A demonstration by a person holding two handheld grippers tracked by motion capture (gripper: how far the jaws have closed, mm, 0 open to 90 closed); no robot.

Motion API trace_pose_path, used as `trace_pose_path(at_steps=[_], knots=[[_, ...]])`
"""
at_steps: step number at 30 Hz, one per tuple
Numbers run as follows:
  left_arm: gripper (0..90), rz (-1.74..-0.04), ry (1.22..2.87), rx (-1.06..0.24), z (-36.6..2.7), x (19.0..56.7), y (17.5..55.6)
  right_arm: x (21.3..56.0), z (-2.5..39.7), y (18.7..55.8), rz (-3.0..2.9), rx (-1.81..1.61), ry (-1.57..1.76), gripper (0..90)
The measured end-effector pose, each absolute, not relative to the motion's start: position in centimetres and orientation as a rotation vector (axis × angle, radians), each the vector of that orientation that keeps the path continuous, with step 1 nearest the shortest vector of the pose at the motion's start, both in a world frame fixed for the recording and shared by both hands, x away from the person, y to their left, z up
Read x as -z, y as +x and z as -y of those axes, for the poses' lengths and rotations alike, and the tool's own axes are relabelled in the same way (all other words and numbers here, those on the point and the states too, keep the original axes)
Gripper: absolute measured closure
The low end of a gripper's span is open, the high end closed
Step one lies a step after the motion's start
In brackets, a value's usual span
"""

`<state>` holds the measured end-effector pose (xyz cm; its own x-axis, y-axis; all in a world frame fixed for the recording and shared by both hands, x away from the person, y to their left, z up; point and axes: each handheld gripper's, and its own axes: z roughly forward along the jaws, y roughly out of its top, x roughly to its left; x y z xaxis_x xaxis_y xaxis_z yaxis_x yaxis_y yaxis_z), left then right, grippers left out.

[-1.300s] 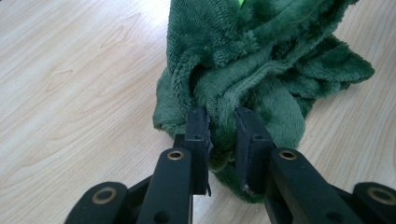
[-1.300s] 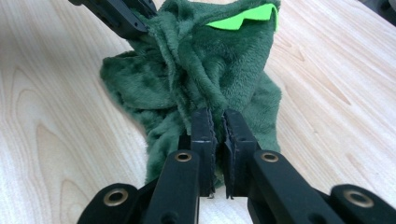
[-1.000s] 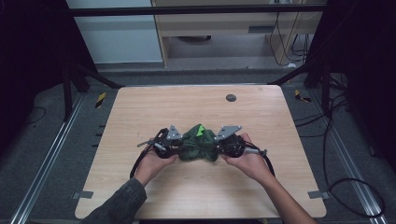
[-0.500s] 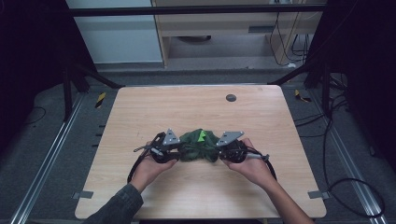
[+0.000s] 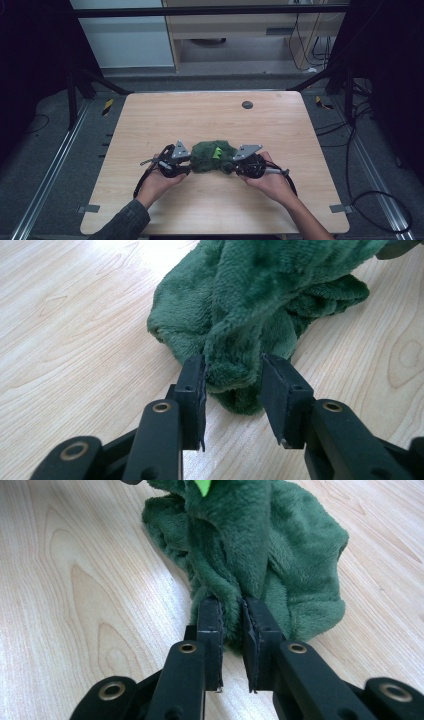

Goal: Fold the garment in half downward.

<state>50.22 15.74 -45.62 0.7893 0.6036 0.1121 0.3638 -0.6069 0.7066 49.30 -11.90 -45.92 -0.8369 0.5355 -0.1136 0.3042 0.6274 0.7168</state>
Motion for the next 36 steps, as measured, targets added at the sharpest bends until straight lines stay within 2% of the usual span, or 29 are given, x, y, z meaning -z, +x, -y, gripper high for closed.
trace_pose_path(at_steps=[36], knots=[[61.6,-0.722,2.285,-0.42,-15.8,46.8,49.7,45.3,11.7,47.8,-2.531,-1.067,0.633,76.9]])
